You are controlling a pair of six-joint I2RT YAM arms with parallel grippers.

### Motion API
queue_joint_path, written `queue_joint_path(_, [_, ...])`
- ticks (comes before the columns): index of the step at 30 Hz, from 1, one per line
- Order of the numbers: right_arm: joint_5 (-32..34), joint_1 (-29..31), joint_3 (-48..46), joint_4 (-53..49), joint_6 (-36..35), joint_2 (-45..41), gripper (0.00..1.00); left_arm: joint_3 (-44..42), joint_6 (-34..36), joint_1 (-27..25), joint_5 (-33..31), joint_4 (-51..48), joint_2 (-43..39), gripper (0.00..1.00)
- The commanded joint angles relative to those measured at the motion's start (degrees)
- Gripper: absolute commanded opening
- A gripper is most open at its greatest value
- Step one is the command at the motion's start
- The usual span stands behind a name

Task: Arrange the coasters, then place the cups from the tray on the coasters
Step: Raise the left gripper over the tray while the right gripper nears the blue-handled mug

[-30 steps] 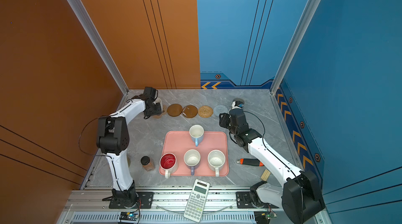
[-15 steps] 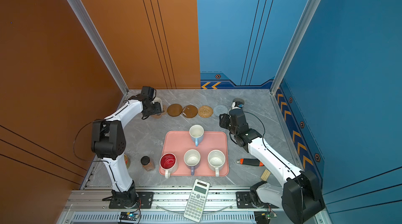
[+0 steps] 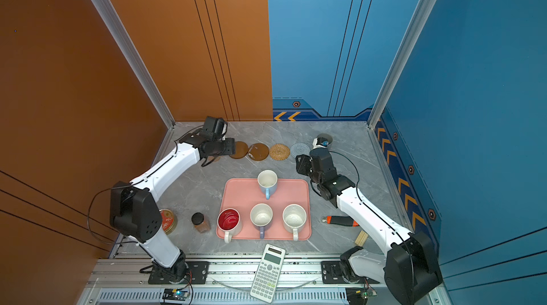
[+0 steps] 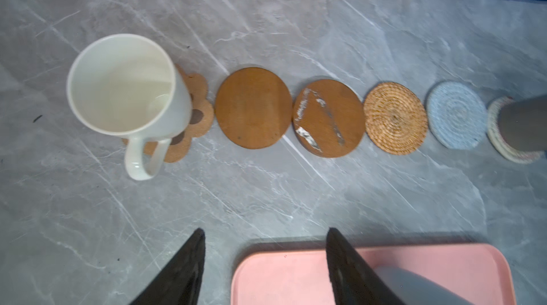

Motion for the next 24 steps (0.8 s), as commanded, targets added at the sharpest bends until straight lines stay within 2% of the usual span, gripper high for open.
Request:
queue_joint_path(1, [1.6,1.6,2.4,-2.3,-1.7,-1.0,0.46,-5.5,1.9,-4.8,-3.8,5.4,-5.3,0.66])
queue_joint_path(6, [5.4,4.5,4.8,-6.1,-2.5,-0.3,0.48,-13.9,1.9,-10.3,-4.0,16.0,-13.0,0.66])
queue_joint_path(11, [7.6,7.6,8.1,-9.5,-2.9,1.7,0.48,-22.0,0.4,-15.3,-7.8,24.0,-20.8,0.66])
queue_joint_path(16, [9.1,11.7,11.8,-13.8,-3.4,5.2,0.49,-31.0,0.7,-18.3,-9.6,33.1,-26.6,0.69])
queue_joint_path(24, [10.3,18.2,14.0,-17.4,-2.2,11.1,0.52,-33.6,3.0,-18.9,-14.3,33.0,-30.4,0.71])
